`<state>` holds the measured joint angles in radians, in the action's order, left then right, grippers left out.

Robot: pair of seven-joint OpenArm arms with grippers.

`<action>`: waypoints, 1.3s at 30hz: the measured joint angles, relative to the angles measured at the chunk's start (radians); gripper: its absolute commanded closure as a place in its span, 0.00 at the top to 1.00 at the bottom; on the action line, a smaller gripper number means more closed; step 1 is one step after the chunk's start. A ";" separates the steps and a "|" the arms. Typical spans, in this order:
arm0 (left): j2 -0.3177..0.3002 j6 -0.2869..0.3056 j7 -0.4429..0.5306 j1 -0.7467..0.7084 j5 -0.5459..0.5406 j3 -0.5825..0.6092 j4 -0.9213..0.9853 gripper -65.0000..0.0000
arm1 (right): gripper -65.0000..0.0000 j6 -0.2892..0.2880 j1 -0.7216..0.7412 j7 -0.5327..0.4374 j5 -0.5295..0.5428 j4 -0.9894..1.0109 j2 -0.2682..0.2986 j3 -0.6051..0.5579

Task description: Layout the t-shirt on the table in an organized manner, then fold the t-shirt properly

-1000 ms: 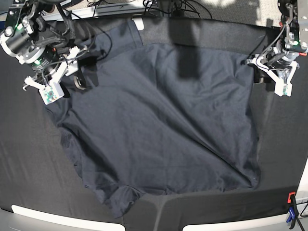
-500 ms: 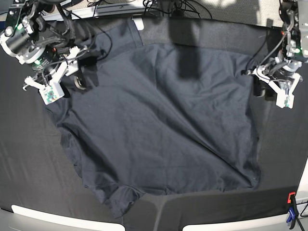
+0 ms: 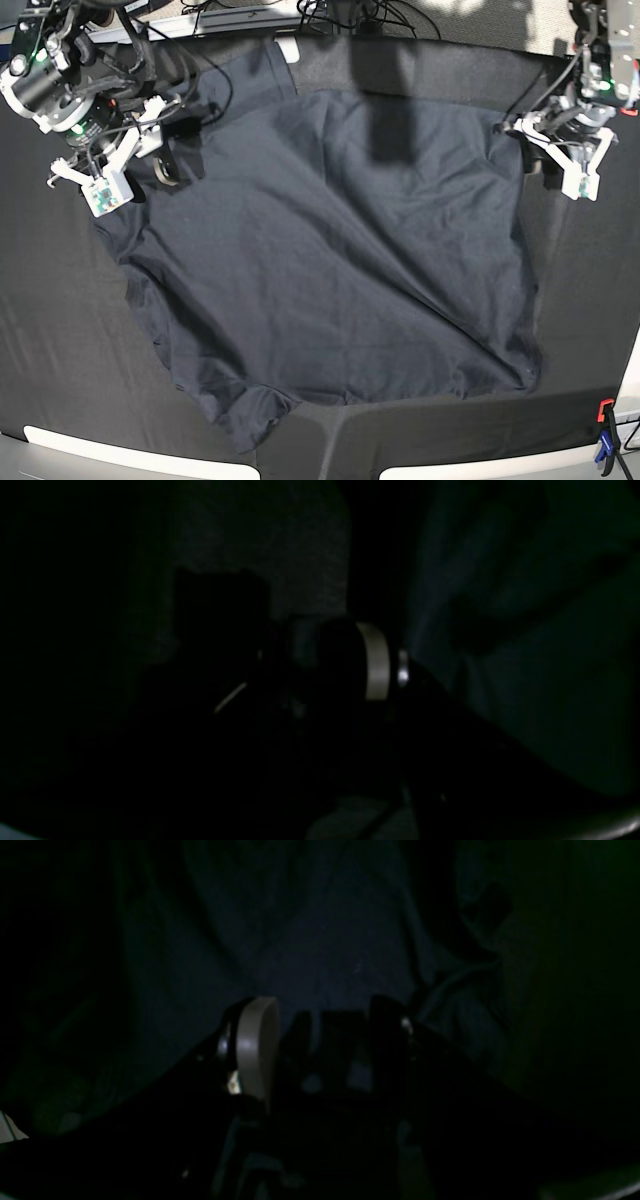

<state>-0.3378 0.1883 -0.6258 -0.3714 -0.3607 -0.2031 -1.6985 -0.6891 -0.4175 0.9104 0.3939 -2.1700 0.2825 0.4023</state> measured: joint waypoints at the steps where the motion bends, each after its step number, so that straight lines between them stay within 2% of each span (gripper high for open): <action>1: 0.010 0.005 0.008 -0.003 0.043 0.000 0.005 0.31 | 0.44 0.000 0.000 0.000 0.000 0.000 0.000 0.000; 2: 0.021 0.004 0.020 -0.003 0.092 0.000 0.014 0.31 | 0.44 0.000 0.000 0.000 0.000 0.000 0.000 0.000; 4: 0.021 0.003 0.026 -0.003 0.113 0.000 0.018 0.31 | 0.44 0.000 0.000 0.000 0.000 0.000 0.000 0.000; 9: 0.019 0.003 0.033 -0.002 0.116 0.000 0.018 0.30 | 0.44 0.000 0.000 0.000 0.000 0.000 0.000 0.000; 10: 0.019 0.003 0.035 -0.002 0.119 0.000 0.019 0.25 | 0.44 0.000 0.000 0.000 0.000 0.000 0.000 0.000; 12: 0.019 0.004 0.035 -0.003 0.119 0.000 0.019 0.03 | 0.44 0.000 0.000 0.000 0.000 0.000 0.000 0.000; 13: 0.019 0.004 0.035 -0.003 0.119 0.000 0.019 0.00 | 0.44 0.000 0.000 0.000 0.000 0.000 0.000 0.000; 16: 0.015 0.004 0.034 -0.002 0.125 0.000 0.019 0.00 | 0.44 0.000 0.000 0.000 0.000 0.000 0.000 0.000; 18: 0.011 0.000 -0.005 0.001 0.177 0.000 0.014 0.00 | 0.44 0.000 0.000 0.000 0.000 0.000 0.000 0.000; 19: 0.011 -0.035 -0.037 0.001 0.209 0.001 0.000 0.00 | 0.44 0.000 0.000 0.000 0.000 0.000 0.000 0.000; 22: 0.012 -0.190 -0.117 -0.006 0.305 0.000 -0.062 0.00 | 0.44 0.000 0.000 0.000 0.000 0.000 0.000 0.000; 25: 0.011 -0.304 -0.137 -0.026 0.327 -0.001 -0.173 0.00 | 0.44 0.000 0.000 0.000 0.000 0.000 0.000 0.000; 28: 0.014 -0.369 -0.138 -0.059 0.356 -0.001 -0.295 0.00 | 0.44 0.000 0.000 0.000 0.000 0.000 0.000 0.000; 32: 0.016 -0.373 -0.186 -0.110 0.366 -0.001 -0.359 0.00 | 0.44 0.000 0.000 0.032 0.003 0.000 0.000 0.000; 34: 0.016 -0.374 -0.182 -0.139 0.367 -0.001 -0.357 0.00 | 0.44 0.000 0.000 0.094 0.093 0.000 0.001 0.000; 39: 0.019 -0.373 -0.123 -0.187 0.381 -0.001 -0.352 0.00 | 0.44 0.000 -0.020 0.264 0.411 -0.002 0.024 -0.006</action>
<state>-0.3187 -0.1852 -0.7486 -0.5579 0.0200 -0.2039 -2.0502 -0.6891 -0.4377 1.1740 0.8051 -2.1715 0.3065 0.3965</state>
